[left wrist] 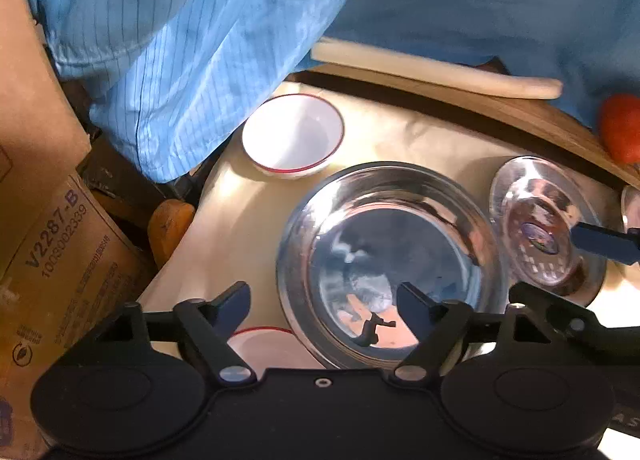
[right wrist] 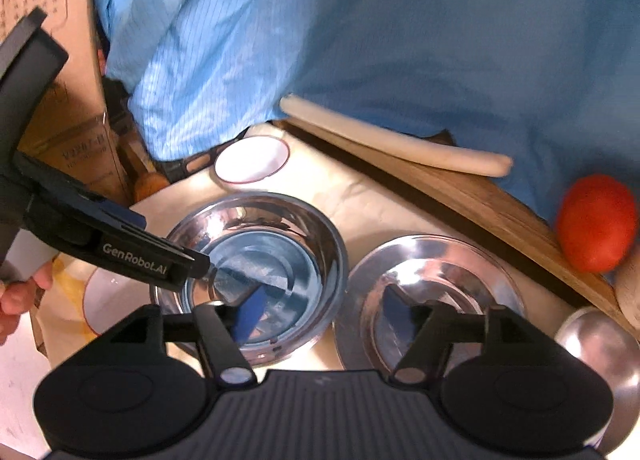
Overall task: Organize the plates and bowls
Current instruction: 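Lower the plate into the deep steel plate and open the right gripper, then move the right gripper to the logo steel plate's rim and close, then lift the logo plate with the right gripper and carry it to the stack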
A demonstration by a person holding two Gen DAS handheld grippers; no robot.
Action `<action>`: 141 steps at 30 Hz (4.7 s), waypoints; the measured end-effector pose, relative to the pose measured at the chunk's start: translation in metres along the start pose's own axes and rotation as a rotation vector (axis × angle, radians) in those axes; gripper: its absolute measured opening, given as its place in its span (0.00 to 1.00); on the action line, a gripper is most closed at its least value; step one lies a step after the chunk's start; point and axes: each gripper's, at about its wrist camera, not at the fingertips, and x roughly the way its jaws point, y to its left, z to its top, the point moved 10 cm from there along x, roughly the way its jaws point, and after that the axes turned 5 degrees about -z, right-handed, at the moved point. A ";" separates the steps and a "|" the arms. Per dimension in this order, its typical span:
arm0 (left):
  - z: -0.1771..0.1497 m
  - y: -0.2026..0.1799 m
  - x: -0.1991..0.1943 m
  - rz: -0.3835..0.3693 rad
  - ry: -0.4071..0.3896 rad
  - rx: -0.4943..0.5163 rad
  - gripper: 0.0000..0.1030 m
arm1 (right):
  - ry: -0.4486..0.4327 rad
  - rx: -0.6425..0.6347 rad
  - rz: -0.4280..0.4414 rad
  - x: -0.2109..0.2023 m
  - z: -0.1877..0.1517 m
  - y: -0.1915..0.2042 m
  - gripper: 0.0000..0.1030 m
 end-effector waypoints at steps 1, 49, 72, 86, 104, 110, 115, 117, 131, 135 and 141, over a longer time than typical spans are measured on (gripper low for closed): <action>0.000 -0.003 -0.003 -0.004 -0.006 0.005 0.83 | -0.006 0.014 -0.004 -0.006 -0.002 -0.003 0.78; 0.050 -0.151 0.018 -0.179 -0.095 0.651 0.99 | 0.033 0.565 -0.192 -0.085 -0.112 -0.119 1.00; 0.073 -0.159 0.072 -0.146 -0.017 0.730 0.99 | 0.083 0.673 -0.142 -0.030 -0.102 -0.117 1.00; 0.081 -0.157 0.091 -0.133 0.010 0.726 0.99 | 0.081 0.733 -0.117 -0.014 -0.099 -0.117 0.96; 0.080 -0.158 0.099 -0.138 0.038 0.730 0.99 | 0.085 0.735 -0.138 0.003 -0.095 -0.118 0.85; 0.079 -0.163 0.095 -0.144 0.026 0.743 0.97 | 0.083 0.738 -0.138 0.005 -0.095 -0.118 0.78; 0.074 -0.160 0.090 -0.162 0.033 0.750 0.85 | 0.081 0.739 -0.136 0.010 -0.093 -0.117 0.67; 0.074 -0.160 0.089 -0.171 0.036 0.750 0.80 | 0.083 0.735 -0.137 0.011 -0.092 -0.117 0.62; 0.066 -0.163 0.084 -0.261 0.086 0.717 0.45 | 0.091 0.736 -0.144 0.012 -0.094 -0.118 0.45; 0.067 -0.166 0.079 -0.281 0.098 0.698 0.37 | 0.086 0.734 -0.129 0.011 -0.092 -0.117 0.32; 0.067 -0.163 0.077 -0.283 0.095 0.697 0.31 | 0.095 0.730 -0.130 0.011 -0.091 -0.115 0.20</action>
